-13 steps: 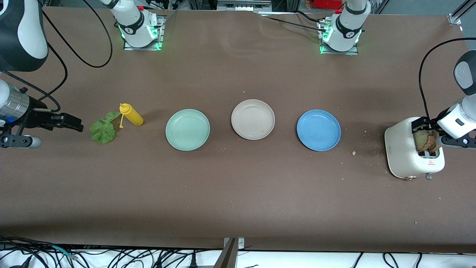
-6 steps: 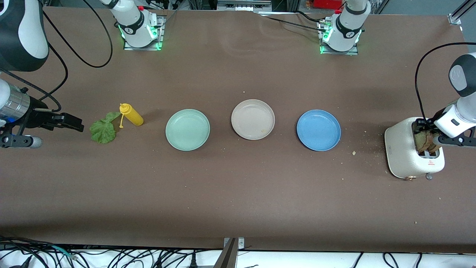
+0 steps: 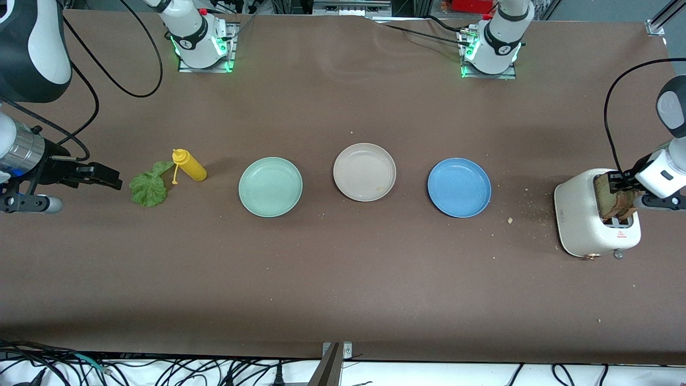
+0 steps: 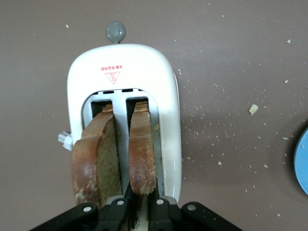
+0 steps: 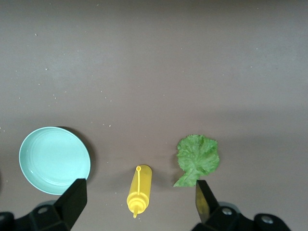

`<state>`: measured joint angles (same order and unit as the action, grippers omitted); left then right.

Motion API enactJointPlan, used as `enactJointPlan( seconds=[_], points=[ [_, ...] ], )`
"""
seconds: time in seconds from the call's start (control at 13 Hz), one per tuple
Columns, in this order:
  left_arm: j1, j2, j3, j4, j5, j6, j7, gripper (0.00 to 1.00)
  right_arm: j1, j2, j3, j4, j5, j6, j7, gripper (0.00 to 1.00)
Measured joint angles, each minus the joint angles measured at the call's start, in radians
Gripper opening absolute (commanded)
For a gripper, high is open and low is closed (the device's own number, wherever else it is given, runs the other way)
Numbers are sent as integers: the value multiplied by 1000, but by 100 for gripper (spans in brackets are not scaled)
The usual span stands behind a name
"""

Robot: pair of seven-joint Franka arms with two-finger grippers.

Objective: Make sandwich in beige plate with both arms
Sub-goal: 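Grasp the toast slice with the left gripper and lift it out, then carry the toast slice with the left gripper to the beige plate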

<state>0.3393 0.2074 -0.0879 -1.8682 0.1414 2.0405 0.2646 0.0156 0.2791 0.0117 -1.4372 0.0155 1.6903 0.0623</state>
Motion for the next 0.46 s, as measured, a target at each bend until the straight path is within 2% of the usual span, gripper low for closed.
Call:
enactJointPlan(
  seconds=[0.23,0.46],
  points=[
    [-3,-10,-13,127,0,-169,10,0,0,0,0,0,0,0,0,100],
    [-6,-16,-105,224,0,-311,14,0,0,1,0,0,0,0,0,100]
  ],
)
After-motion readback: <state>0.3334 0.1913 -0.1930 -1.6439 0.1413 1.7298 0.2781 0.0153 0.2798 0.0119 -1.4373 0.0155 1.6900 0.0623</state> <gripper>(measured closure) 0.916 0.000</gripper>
